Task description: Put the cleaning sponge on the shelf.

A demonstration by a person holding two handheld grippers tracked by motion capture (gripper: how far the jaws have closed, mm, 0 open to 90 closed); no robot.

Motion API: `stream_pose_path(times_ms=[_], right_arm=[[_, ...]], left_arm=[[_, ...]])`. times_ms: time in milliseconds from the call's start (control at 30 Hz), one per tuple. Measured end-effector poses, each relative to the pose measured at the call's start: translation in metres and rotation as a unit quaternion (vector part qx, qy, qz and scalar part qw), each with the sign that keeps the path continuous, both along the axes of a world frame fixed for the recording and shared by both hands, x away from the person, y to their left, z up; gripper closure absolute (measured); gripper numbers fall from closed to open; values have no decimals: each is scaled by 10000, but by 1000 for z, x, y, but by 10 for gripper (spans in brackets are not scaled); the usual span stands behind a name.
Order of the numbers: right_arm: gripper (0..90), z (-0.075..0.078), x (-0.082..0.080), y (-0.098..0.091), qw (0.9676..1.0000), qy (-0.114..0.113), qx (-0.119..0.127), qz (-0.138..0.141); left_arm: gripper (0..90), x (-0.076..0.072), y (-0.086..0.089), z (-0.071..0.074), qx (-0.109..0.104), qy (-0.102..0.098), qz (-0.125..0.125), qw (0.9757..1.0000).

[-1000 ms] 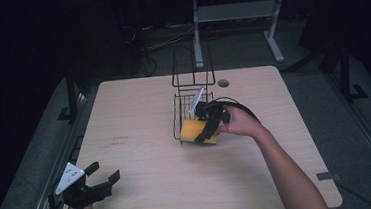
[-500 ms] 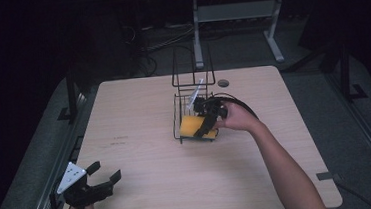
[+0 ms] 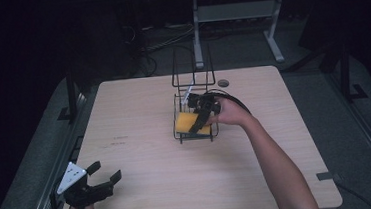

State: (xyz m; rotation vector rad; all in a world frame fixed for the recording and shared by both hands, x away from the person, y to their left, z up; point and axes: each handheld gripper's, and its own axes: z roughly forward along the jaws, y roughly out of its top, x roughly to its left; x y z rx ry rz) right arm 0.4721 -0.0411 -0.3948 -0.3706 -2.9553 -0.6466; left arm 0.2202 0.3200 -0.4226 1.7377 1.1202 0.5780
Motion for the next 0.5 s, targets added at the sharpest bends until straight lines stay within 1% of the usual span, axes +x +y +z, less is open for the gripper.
stream_pose_path(times_ms=[67, 100, 133, 200, 333, 500], right_arm=[[217, -1, 2, 1, 9999, -72, -103, -3], [218, 0, 3, 2, 9999, -46, -102, -10], [218, 0, 4, 3, 9999, -73, -80, 3], [217, 0, 6, 4, 9999, -117, -124, -19], [216, -4, 9, 4, 9999, -69, -93, -6], [216, -10, 11, 4, 9996, -192, -200, -48]], left_arm=[[140, 0, 0, 0, -8, -4, 2, 10000], [140, 0, 0, 0, -15, -7, 10, 10000], [140, 0, 0, 0, -12, -8, 4, 10000], [140, 0, 1, 0, -14, 0, -2, 10000], [140, 0, 1, -1, -17, 17, -15, 10000], [140, 0, 1, 0, -4, 6, -21, 10000]])
